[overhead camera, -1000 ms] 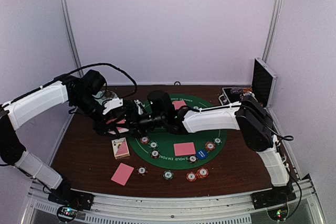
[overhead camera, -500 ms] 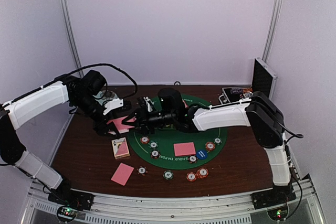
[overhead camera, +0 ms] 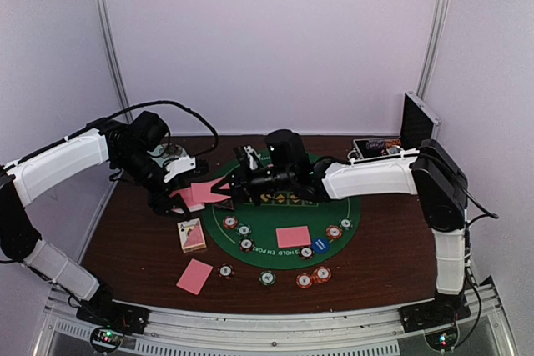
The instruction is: Distribute texas hold em gaming equipment
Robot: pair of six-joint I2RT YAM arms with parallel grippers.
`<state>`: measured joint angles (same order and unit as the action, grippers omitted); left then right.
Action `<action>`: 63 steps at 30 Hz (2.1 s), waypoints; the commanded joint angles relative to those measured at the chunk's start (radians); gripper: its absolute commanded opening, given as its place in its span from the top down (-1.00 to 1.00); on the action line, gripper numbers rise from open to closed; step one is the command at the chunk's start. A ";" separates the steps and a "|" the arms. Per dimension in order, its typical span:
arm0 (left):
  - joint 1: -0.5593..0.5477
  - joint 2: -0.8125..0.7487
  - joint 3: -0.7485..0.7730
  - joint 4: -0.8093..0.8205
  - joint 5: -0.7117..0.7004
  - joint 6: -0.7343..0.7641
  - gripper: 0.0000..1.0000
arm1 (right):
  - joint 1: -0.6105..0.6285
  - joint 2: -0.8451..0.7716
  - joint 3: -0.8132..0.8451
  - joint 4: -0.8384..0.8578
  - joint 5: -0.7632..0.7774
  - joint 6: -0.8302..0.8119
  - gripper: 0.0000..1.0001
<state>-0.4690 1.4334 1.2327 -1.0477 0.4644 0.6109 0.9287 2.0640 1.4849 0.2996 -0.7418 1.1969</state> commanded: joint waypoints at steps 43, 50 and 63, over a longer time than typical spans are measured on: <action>-0.003 -0.032 -0.001 0.031 0.018 0.004 1.00 | -0.512 0.391 0.645 -0.758 0.135 -0.441 0.76; -0.003 -0.032 0.001 0.031 0.022 0.004 1.00 | -0.513 0.423 0.703 -0.838 0.189 -0.495 0.56; -0.003 -0.040 -0.005 0.022 0.021 0.005 1.00 | -0.511 0.243 0.618 -0.870 0.232 -0.558 0.29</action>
<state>-0.4690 1.4288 1.2324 -1.0466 0.4652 0.6109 0.4145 2.4615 2.1784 -0.6048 -0.5240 0.6510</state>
